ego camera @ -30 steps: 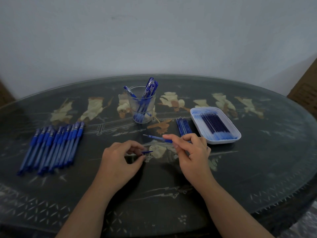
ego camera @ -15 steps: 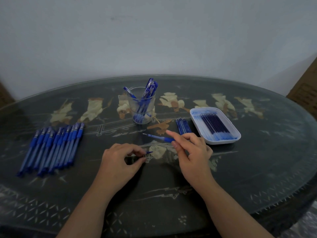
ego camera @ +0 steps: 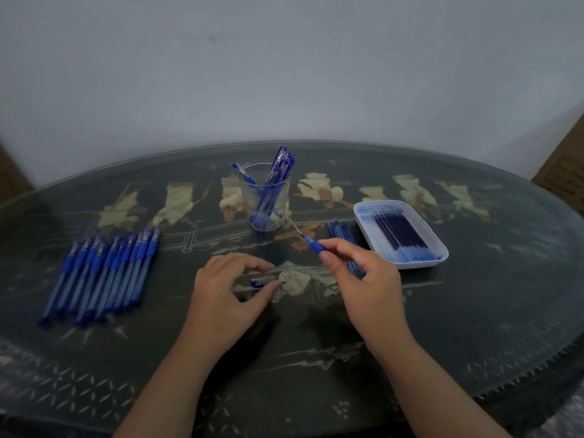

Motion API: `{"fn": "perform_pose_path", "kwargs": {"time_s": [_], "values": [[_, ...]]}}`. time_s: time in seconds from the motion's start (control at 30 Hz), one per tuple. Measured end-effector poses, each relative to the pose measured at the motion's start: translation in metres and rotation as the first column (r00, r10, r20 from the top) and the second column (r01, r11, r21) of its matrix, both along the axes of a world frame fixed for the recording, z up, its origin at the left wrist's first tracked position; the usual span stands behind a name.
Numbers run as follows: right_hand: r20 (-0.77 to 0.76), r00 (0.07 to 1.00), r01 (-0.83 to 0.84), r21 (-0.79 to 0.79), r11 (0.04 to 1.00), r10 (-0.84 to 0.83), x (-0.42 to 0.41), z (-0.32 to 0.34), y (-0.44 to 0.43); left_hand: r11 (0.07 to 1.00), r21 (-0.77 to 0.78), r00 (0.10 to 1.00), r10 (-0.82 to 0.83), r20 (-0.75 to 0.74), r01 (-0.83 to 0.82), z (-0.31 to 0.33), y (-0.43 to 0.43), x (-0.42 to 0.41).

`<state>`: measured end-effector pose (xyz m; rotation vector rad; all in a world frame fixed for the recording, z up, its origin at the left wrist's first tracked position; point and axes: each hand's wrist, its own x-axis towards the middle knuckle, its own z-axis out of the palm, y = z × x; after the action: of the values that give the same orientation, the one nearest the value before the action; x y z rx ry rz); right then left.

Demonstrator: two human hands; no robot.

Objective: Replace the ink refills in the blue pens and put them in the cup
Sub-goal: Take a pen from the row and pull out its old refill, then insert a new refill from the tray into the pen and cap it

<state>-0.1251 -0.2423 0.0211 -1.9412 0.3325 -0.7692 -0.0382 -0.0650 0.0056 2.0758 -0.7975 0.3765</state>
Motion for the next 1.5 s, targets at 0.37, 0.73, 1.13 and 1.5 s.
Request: {"fn": "perform_pose_path", "kwargs": {"time_s": [0.37,0.73,1.13,1.5], "values": [[0.066,0.991,-0.129,0.351,0.928,0.113,-0.005,0.018,0.016,0.917,-0.373,0.843,-0.307,-0.442,0.139,0.011,-0.025,-0.022],[0.126,0.988,-0.143,0.476,0.868,0.093,-0.004,0.027,0.007,0.938,-0.295,0.884,-0.286,-0.370,0.180,0.018,-0.020,-0.022],[0.227,0.973,-0.155,0.502,0.851,0.043,-0.005,0.035,-0.001,0.949,-0.245,0.911,-0.270,-0.312,0.197,0.015,-0.020,-0.021],[0.384,0.907,0.064,0.279,0.958,-0.173,-0.004,0.037,-0.009,0.956,-0.210,0.923,-0.259,-0.286,0.203,0.013,-0.020,-0.021]]}}
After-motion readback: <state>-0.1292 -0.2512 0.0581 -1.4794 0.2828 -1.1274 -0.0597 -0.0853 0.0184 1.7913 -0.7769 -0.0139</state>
